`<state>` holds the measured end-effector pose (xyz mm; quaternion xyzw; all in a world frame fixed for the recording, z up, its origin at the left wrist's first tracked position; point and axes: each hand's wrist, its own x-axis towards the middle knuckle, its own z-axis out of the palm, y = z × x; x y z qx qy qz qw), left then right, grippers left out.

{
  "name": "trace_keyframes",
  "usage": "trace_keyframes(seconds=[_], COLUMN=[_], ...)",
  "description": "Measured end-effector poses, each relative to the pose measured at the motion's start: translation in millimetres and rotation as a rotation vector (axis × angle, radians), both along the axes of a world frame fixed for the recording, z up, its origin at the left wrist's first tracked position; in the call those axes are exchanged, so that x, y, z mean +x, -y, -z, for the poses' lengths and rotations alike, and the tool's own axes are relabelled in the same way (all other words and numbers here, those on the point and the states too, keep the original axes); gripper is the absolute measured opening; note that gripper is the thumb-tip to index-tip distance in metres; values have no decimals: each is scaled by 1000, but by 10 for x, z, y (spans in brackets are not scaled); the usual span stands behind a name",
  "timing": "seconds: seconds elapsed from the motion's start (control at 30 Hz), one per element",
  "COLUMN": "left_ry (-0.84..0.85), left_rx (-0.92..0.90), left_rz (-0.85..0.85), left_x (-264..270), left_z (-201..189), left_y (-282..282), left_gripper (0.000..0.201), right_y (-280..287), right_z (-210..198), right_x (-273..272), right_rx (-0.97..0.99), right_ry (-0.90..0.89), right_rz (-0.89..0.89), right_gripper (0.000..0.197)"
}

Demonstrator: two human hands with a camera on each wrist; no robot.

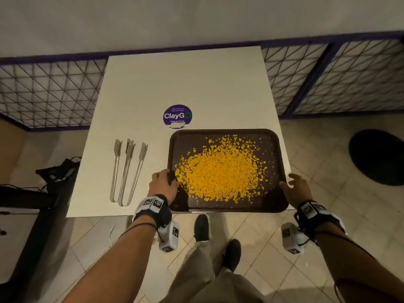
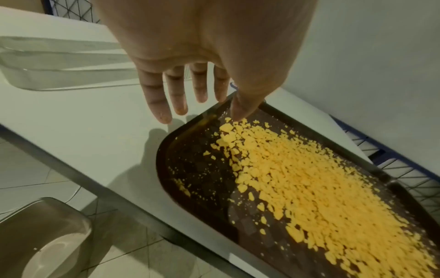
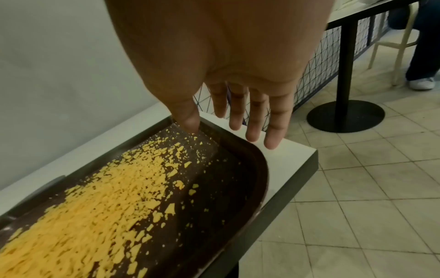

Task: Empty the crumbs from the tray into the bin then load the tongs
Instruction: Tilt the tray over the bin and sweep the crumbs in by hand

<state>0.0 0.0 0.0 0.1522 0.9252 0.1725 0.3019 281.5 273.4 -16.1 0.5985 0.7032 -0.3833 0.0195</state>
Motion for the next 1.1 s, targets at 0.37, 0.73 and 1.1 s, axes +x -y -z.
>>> trace_keyframes(seconds=[0.37, 0.73, 1.1], left_ry=[-1, 17, -69], left_rx=[-14, 132, 309], left_rz=[-54, -190, -268], left_x=[-402, -361, 90], left_z=[296, 307, -5], left_y=[-136, -15, 553], left_gripper=[34, 32, 40], right_y=[-44, 346, 1005], right_z=[118, 34, -356], right_x=[-338, -363, 124], right_rx=[12, 23, 51], right_ry=[206, 134, -117], right_rz=[69, 186, 276], right_gripper=[41, 34, 33])
